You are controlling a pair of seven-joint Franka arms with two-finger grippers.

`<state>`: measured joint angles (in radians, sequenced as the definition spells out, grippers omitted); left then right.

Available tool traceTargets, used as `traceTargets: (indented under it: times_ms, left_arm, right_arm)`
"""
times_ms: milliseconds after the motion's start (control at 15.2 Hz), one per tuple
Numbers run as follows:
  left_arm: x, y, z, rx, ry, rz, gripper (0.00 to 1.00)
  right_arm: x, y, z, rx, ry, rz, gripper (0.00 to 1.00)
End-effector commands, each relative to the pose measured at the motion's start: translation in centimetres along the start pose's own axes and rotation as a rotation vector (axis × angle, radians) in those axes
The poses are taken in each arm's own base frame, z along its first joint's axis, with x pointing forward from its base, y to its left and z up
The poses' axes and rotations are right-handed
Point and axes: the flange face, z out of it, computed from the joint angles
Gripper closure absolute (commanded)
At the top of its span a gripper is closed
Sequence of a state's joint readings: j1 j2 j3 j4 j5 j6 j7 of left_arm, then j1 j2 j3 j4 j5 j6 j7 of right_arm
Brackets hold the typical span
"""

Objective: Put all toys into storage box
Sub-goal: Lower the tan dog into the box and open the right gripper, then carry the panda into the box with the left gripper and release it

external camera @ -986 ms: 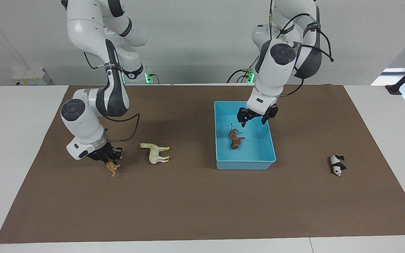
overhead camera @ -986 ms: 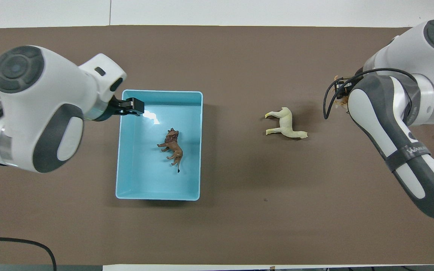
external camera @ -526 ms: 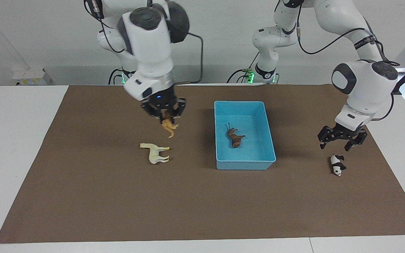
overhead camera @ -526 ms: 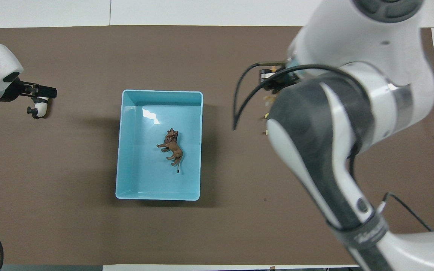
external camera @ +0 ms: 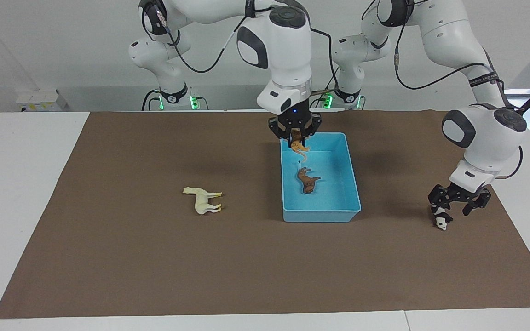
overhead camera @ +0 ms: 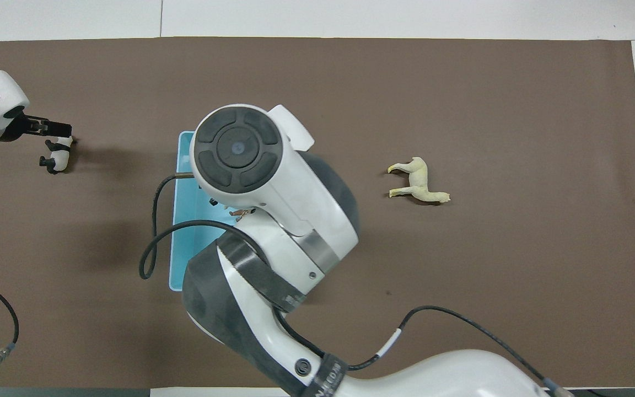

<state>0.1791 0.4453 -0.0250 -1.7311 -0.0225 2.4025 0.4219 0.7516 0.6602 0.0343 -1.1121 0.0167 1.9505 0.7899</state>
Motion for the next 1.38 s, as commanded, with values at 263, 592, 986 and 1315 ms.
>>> traceTargets:
  times_ms: [263,592,986,1315]
  left_arm:
    - [-3.6,-0.1,3.6,0.003,-0.006,-0.003,0.0]
    - [-4.1,0.0,3.9,0.004,-0.007,-0.008,0.0]
    - [-4.9,0.4,4.5,0.004,-0.009,-0.01,0.56]
    - [-1.5,0.6,1.2,-0.027,-0.058,-0.062,1.0]
  right_arm:
    - [-1.4,-0.5,1.0,-0.079,-0.057,0.078,0.0]
    - [4.4,7.8,-7.4,-0.08,-0.044,0.177,0.0]
    - [10.1,22.2,-9.6,-0.147,-0.115,0.034,0.0]
    - [6.8,31.3,-1.9,-0.133,-0.088,-0.081,0.0]
